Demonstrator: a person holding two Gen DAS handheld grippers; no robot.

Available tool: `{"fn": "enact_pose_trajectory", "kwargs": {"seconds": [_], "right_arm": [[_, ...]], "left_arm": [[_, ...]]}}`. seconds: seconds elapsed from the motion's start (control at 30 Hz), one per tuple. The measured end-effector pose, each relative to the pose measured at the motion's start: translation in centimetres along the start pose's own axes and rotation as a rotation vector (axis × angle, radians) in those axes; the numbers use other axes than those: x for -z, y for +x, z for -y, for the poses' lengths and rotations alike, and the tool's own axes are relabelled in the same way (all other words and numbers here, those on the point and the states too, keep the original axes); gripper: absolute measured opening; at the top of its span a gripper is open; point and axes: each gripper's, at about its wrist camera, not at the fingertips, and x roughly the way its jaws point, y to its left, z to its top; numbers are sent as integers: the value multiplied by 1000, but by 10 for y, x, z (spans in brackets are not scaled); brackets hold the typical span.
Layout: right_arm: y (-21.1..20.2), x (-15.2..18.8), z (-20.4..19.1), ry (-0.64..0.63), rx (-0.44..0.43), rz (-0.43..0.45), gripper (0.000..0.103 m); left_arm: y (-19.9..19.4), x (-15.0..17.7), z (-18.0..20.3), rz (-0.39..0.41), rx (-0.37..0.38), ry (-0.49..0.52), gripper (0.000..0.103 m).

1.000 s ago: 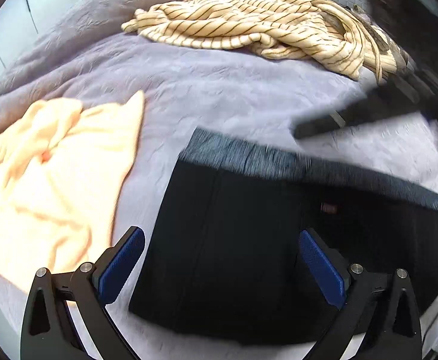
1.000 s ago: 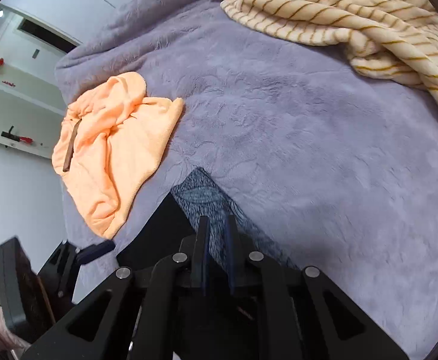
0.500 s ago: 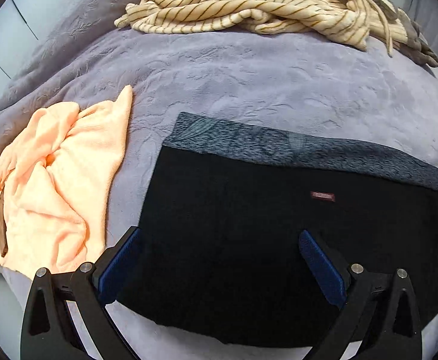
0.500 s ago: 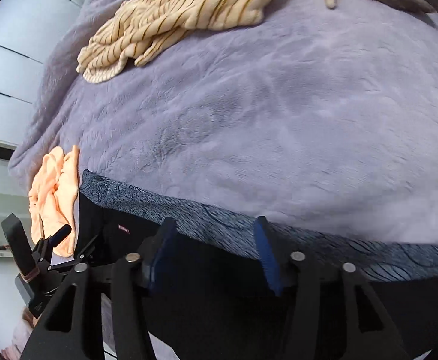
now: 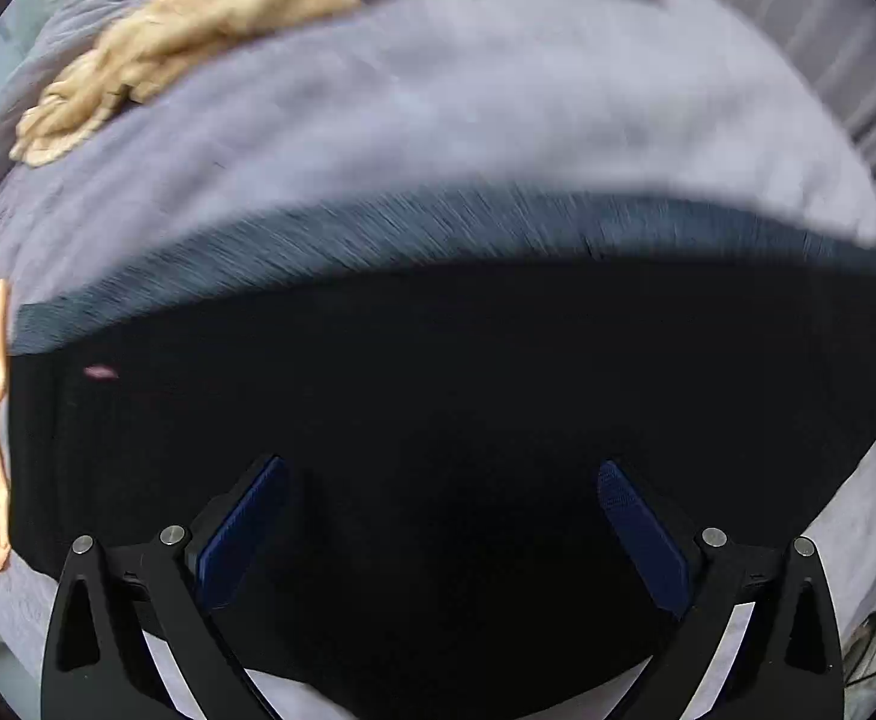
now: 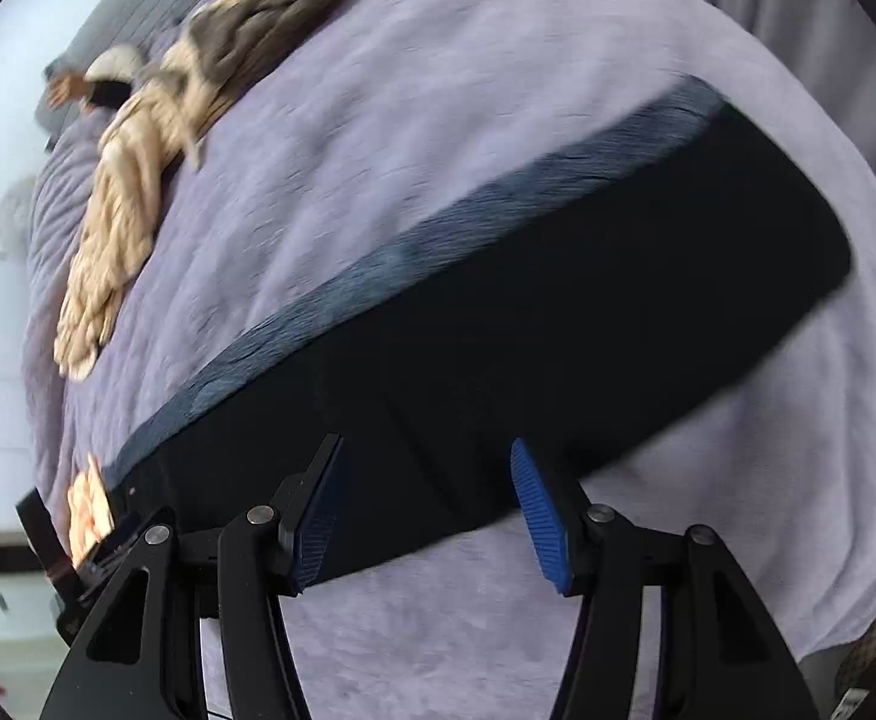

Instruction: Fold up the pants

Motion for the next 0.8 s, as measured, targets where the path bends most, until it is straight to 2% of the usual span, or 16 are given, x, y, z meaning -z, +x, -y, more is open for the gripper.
{"fn": "enact_pose_trajectory", "kwargs": {"seconds": [0.03,0.07,0.13,0.23,0.37,0.43,0.47,0.57,0.67,0.73,0.8], "right_arm": [[-4,-1,24,62,1,13,60],[-9,-3,53,141,-2,28,60],[-14,-5,95,254,-20,56,60],[-14,-9,131,346,-86,94,60],[1,-26,163,412,-132,138,56],[13,-32,173,459,-181,125,31],[17,-37,177,479,-207,110,22],[5,-42,170,410,-243,142,14],[15,-45,175,337,-145,110,14],[24,-46,181,378,-159,94,15],[13,-43,177,386,-156,124,25]], "left_arm": [[11,4,11,-23,-23,12,103],[12,7,15,0,-50,7,103],[10,7,17,11,-57,-6,103],[10,5,16,-9,-40,-18,103],[9,1,21,-26,-63,-6,103],[6,0,24,-33,-76,-13,103],[5,-1,25,-31,-83,-12,103],[5,0,32,-18,-108,1,103],[3,-5,36,-41,-122,0,103],[-8,-12,40,-47,-149,21,103],[-28,-21,47,0,-96,30,103]]}}
